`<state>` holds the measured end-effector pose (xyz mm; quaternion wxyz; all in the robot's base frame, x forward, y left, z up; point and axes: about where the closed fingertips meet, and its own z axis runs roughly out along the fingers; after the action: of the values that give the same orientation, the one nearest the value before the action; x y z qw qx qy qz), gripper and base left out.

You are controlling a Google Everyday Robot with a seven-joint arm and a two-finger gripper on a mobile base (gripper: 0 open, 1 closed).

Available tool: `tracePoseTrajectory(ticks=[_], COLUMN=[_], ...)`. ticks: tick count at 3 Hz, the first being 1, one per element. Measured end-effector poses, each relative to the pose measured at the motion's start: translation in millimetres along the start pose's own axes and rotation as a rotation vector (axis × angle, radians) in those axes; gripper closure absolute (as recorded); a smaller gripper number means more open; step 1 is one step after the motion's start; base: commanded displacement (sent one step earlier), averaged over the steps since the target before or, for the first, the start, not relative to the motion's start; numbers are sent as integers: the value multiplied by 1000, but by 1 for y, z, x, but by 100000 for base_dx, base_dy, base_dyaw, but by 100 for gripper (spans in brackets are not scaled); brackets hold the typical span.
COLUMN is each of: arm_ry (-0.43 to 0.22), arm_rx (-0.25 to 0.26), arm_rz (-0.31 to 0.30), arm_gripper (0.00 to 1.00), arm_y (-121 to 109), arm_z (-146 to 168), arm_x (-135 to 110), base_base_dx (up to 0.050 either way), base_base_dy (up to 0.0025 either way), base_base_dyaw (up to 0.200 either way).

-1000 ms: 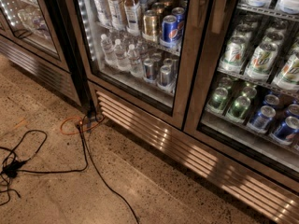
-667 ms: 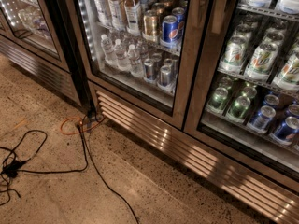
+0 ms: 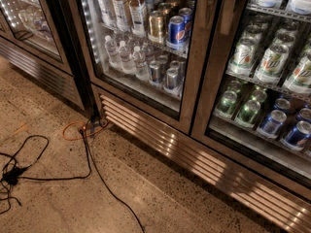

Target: Open right fridge door

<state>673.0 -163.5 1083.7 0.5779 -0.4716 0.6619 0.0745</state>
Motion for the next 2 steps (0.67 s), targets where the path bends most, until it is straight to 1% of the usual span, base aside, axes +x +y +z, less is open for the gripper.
tracePoseTrajectory(ticks=[2], arm_ry=[1], arm_rx=[1], arm_rz=[0], arm_gripper=[100], arm_y=[0], arm_z=[0], arm_x=[0], base_base_dx=[0], base_base_dy=[0], base_base_dyaw=[0])
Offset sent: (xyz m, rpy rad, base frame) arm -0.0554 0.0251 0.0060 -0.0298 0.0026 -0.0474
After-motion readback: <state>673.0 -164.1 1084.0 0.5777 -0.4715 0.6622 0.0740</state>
